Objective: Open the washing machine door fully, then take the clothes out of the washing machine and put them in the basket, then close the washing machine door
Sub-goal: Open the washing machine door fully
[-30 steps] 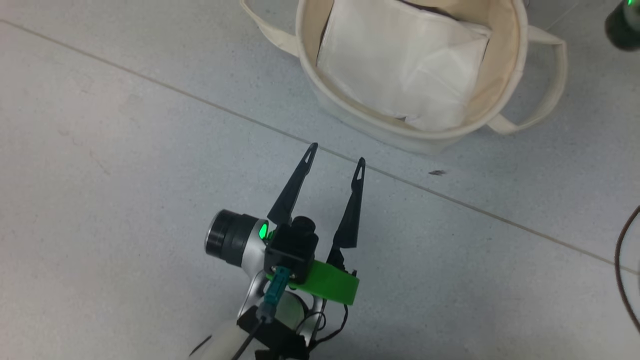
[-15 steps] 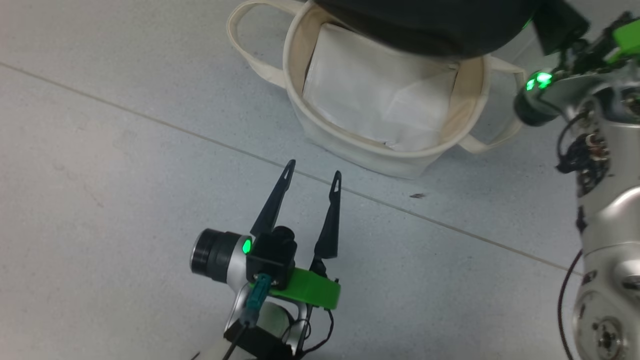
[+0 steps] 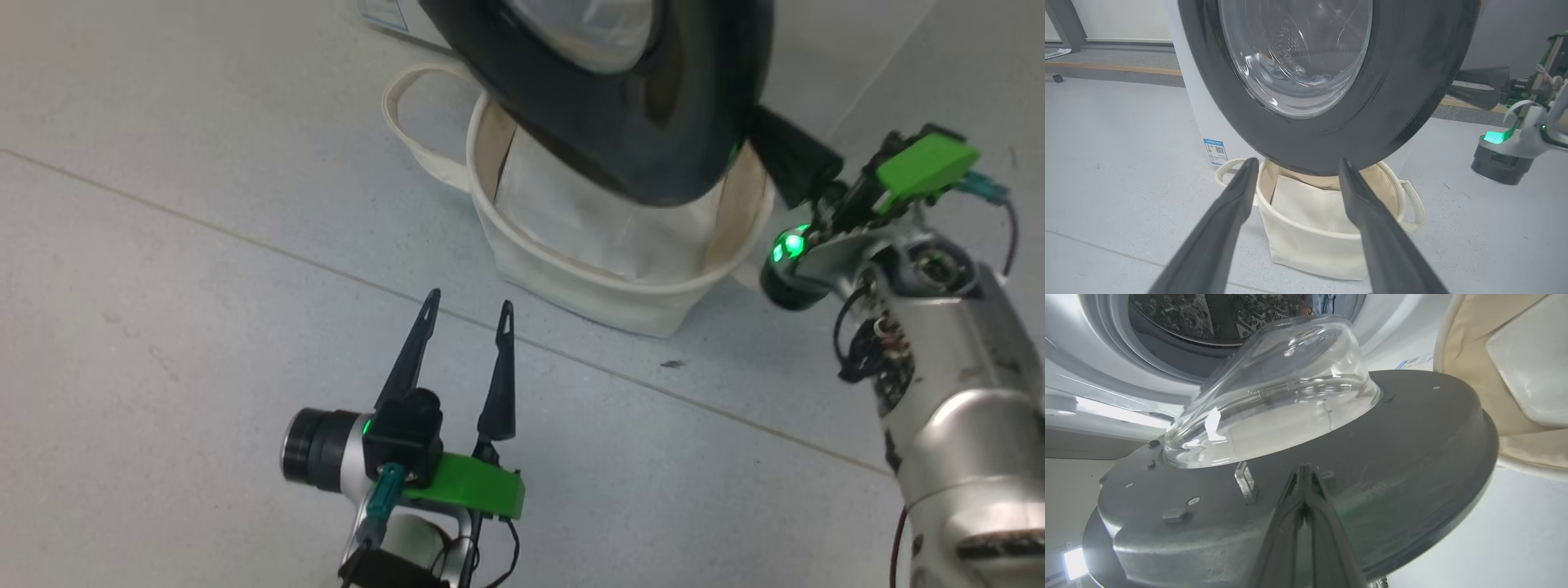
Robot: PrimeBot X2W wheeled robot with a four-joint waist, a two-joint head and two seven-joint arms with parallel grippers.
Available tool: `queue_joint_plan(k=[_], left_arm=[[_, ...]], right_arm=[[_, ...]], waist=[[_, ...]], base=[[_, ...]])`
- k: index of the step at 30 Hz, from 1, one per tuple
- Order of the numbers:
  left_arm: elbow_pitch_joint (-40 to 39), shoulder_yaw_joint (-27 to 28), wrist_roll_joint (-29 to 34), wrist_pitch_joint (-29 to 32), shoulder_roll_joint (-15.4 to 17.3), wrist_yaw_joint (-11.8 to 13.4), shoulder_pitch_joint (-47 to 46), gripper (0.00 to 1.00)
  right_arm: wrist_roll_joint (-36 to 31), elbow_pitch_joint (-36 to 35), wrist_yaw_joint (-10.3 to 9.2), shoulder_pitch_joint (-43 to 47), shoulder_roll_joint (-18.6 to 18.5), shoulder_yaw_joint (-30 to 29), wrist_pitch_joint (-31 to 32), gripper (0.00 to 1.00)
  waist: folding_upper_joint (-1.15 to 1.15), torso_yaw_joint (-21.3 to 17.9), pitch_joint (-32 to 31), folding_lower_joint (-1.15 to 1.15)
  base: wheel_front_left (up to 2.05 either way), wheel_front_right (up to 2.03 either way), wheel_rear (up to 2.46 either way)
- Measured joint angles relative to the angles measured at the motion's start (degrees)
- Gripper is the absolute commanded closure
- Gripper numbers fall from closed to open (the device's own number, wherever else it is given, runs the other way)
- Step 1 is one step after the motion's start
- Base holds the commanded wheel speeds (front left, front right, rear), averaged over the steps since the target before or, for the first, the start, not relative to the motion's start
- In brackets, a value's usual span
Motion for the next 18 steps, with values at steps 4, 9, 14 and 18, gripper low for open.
queue_joint_plan(k=[4, 9, 14, 18], left_arm=[[-0.18, 1.34, 0.00, 0.00, 0.01, -0.53, 1.77, 0.00], [-3.49, 2.88, 0.01, 0.00, 0.01, -1.58, 3.91, 0.00], [-5.77, 4.82, 0.79, 0.00, 0.01, -2.49, 5.66, 0.00], [-5.78, 5.59, 1.08, 0.00, 0.01, -3.02, 6.67, 0.00]], right_arm=[[5.73, -1.64, 0.00, 2.93, 0.23, 7.01, -0.99, 1.00], [13.18, -1.57, 0.00, 5.06, 0.22, 15.30, -3.82, 1.00], [18.23, -1.66, 0.00, 5.24, 0.27, 24.50, -8.12, 1.00], [20.48, -2.25, 0.00, 5.67, 0.23, 30.09, -10.31, 1.00]], waist=[[0.00, 0.27, -1.98, 0.00], [0.00, 1.03, -4.11, 0.00], [0.00, 2.21, -4.78, 0.00], [0.00, 2.56, -5.32, 0.00]], base=[[0.00, 0.00, 0.00], [0.00, 0.00, 0.00], [0.00, 0.00, 0.00], [0.00, 0.00, 0.00]])
